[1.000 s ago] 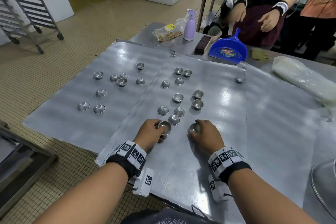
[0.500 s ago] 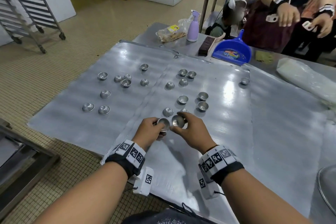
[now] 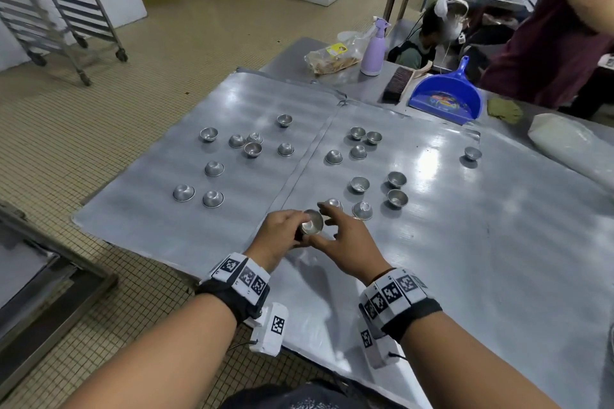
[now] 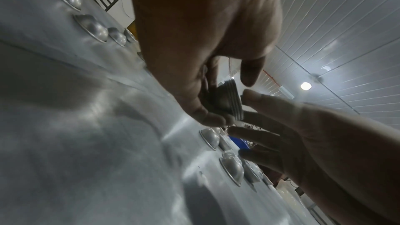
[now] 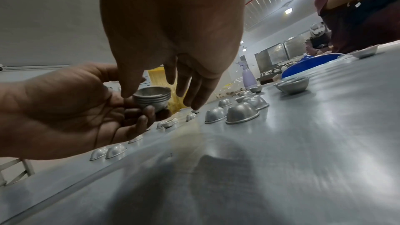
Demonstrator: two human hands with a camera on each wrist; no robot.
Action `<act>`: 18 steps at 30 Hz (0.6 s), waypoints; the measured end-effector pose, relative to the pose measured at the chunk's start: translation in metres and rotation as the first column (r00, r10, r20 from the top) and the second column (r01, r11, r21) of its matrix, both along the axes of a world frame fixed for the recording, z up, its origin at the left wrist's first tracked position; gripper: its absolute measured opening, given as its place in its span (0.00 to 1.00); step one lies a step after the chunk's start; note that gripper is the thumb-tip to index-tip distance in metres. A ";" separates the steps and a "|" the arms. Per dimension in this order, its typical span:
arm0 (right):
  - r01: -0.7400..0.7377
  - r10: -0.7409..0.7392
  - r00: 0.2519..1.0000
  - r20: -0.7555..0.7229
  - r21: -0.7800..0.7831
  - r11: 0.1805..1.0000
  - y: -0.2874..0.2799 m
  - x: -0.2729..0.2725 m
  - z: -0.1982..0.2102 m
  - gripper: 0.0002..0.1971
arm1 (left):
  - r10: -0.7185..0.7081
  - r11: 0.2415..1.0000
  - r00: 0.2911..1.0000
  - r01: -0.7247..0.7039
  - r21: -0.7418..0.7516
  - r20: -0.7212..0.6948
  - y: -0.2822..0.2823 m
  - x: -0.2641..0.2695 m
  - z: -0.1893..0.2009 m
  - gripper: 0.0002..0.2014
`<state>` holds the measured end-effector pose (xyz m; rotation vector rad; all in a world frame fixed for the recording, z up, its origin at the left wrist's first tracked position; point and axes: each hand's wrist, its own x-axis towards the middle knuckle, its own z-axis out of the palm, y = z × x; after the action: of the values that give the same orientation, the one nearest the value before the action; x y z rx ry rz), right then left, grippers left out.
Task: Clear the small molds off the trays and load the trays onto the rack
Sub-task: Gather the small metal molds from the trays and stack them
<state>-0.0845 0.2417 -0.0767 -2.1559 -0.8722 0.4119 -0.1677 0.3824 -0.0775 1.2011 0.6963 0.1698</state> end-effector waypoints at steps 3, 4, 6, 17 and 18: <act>0.056 -0.056 0.998 0.017 -0.037 0.998 -0.004 0.004 -0.003 0.30 | -0.007 0.995 0.998 0.014 0.097 -0.068 0.012 -0.003 -0.010 0.05; 0.099 -0.097 0.995 0.039 -0.061 0.993 -0.006 0.007 -0.005 0.27 | -0.004 0.990 0.995 0.018 0.141 -0.096 0.016 -0.004 -0.014 0.05; 0.226 -0.218 0.972 0.086 -0.094 0.970 -0.013 0.015 -0.010 0.20 | -0.014 0.977 0.992 0.041 0.207 -0.129 0.021 -0.005 -0.020 0.05; 0.313 -0.302 0.950 0.081 -0.257 0.914 -0.023 0.035 -0.034 0.22 | -0.097 0.938 0.982 0.144 0.316 -0.159 0.027 -0.004 -0.027 0.07; 0.312 -0.301 0.950 0.081 -0.267 0.912 -0.021 0.036 -0.036 0.22 | -0.106 0.937 0.982 0.152 0.315 -0.159 0.027 -0.003 -0.026 0.07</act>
<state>-0.0490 0.2209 -0.1125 -2.5172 -0.5011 0.3492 -0.1706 0.4092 -0.1037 1.5844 0.7270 0.0923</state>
